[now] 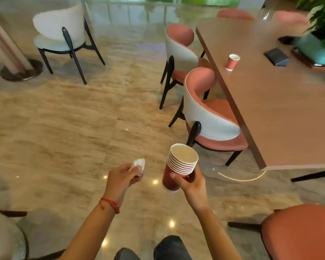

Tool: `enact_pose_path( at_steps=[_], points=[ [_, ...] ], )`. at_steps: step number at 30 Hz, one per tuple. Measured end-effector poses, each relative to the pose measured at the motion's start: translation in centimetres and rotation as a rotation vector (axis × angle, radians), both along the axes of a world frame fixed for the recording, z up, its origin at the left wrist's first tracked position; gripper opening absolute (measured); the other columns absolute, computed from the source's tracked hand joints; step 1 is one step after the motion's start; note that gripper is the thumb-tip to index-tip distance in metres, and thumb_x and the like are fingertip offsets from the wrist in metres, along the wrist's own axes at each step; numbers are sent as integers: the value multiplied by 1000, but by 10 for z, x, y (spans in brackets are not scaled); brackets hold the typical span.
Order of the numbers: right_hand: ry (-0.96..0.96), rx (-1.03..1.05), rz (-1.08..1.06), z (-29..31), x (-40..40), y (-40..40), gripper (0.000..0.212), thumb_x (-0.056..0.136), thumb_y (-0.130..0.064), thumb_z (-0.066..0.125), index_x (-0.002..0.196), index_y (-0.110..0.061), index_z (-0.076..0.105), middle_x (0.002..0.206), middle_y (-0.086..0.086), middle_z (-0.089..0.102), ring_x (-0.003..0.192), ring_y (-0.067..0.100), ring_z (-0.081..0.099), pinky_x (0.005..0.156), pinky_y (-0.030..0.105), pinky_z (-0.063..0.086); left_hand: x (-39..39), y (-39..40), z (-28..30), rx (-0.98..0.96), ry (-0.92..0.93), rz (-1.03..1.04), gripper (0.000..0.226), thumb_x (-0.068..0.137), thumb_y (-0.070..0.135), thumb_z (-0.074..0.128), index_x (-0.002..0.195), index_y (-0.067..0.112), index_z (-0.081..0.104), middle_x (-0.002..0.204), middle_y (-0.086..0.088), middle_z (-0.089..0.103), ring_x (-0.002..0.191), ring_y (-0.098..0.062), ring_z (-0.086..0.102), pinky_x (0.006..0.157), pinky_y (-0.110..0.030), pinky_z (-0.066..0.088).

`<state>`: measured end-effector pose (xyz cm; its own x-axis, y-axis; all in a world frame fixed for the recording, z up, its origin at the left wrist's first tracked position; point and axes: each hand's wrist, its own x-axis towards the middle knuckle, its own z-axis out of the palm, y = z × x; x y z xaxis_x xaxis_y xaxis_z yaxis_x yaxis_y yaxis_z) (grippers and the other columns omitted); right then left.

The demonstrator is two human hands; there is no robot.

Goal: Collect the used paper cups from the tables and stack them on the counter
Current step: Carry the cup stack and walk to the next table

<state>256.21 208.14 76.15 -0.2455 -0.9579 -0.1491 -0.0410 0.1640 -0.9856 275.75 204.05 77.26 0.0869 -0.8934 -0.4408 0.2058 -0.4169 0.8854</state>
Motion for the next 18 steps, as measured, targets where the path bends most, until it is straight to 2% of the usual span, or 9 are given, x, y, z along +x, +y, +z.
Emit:
enact_pose_path(
  at_steps=[5, 10, 15, 18],
  points=[
    [7, 10, 80, -2, -27, -80, 62, 73, -11, 77, 128, -16, 49, 116, -3, 63, 105, 5, 60, 80, 15, 52, -24, -66, 4, -17, -21, 51, 14, 79, 3, 67, 70, 13, 72, 70, -7, 70, 66, -17, 68, 57, -19, 54],
    [6, 12, 96, -6, -36, -157, 62, 71, -16, 78, 126, -20, 49, 117, -6, 62, 105, 4, 60, 79, 12, 51, -39, -137, 1, 4, -3, 88, 14, 80, 2, 65, 72, 13, 70, 74, -9, 69, 62, -14, 69, 56, -18, 54],
    [4, 2, 90, -9, -37, -252, 68, 60, -39, 75, 122, -31, 47, 115, -17, 60, 105, -4, 58, 77, 10, 49, -40, -233, -10, 4, 3, 85, 11, 81, 2, 65, 78, 11, 69, 76, -9, 69, 64, -15, 68, 58, -19, 55],
    [13, -18, 68, -10, -34, -317, 66, 61, -39, 73, 120, -30, 48, 114, -16, 60, 104, -6, 58, 76, 8, 48, -37, -301, -13, 5, 1, 82, 7, 81, 2, 65, 80, 7, 69, 78, -10, 69, 66, -16, 68, 59, -20, 56]
  ],
)
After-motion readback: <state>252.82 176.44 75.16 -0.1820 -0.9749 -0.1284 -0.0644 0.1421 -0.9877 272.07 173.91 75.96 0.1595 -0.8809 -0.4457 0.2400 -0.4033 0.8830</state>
